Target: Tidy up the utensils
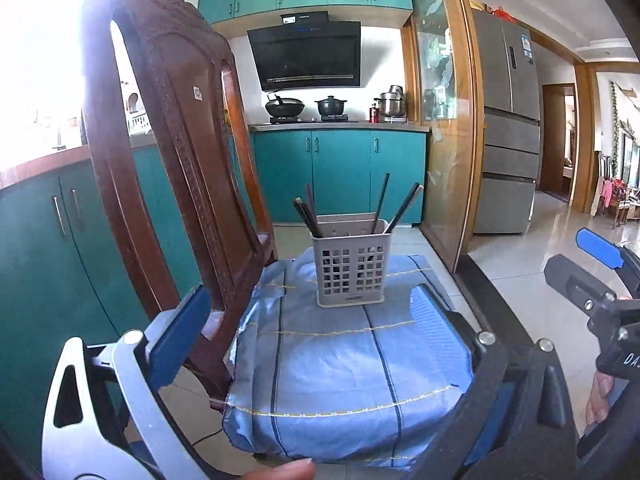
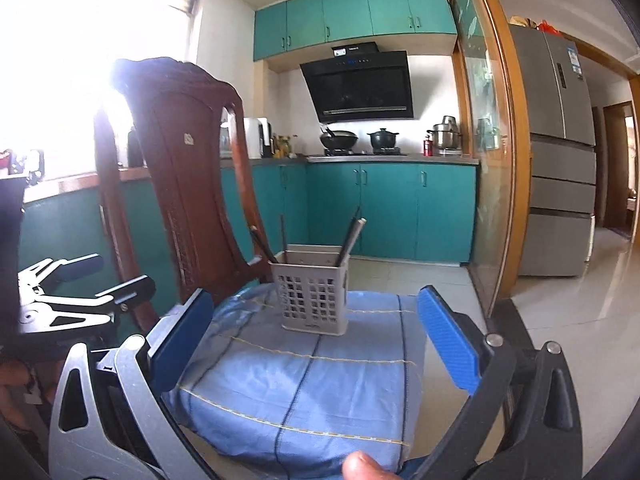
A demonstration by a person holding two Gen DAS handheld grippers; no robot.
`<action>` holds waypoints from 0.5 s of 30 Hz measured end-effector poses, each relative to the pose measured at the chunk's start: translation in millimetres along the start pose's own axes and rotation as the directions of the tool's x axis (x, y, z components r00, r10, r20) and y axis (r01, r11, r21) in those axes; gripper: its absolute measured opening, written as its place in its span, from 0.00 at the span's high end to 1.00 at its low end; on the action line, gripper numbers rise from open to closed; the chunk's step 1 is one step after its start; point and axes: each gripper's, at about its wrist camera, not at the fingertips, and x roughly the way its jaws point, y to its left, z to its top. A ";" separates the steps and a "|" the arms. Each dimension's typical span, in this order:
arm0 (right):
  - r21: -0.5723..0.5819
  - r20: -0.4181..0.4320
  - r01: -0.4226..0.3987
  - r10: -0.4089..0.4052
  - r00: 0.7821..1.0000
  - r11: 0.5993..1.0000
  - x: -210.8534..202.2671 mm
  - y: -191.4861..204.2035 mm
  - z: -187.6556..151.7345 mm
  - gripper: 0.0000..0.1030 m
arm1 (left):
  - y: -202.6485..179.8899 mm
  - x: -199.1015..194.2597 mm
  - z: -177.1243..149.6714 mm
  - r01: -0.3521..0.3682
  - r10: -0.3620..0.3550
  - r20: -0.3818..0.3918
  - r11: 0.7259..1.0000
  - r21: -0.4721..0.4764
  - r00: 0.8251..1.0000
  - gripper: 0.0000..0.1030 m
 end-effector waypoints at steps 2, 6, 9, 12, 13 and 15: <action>-0.007 0.006 0.008 -0.007 1.000 1.000 -2.4 1.5 0.9 0.03 | -0.6 -2.4 0.5 0.007 -0.007 0.006 1.000 0.003 1.000 0.04; -0.020 0.011 0.013 -0.013 1.000 1.000 -6.9 5.2 -2.1 0.03 | -2.7 -6.3 1.6 0.010 -0.010 0.007 1.000 0.007 1.000 0.04; -0.035 0.010 0.028 -0.028 1.000 0.999 -6.6 7.2 -2.7 0.03 | -3.1 -5.1 1.3 0.025 -0.025 -0.005 1.000 0.004 1.000 0.04; -0.047 0.010 0.031 -0.031 0.999 0.998 -7.8 9.9 -2.9 0.03 | -4.3 -4.6 1.9 0.024 -0.024 -0.010 1.000 0.010 1.000 0.04; -0.049 0.011 0.031 -0.031 0.999 0.998 -7.9 10.6 -3.1 0.03 | -5.1 -4.7 1.7 0.024 -0.024 -0.009 1.000 0.012 1.000 0.04; -0.052 0.014 0.031 -0.030 0.999 0.998 -8.3 12.1 -3.9 0.03 | -5.6 -4.3 2.3 0.025 -0.025 -0.010 1.000 0.014 1.000 0.04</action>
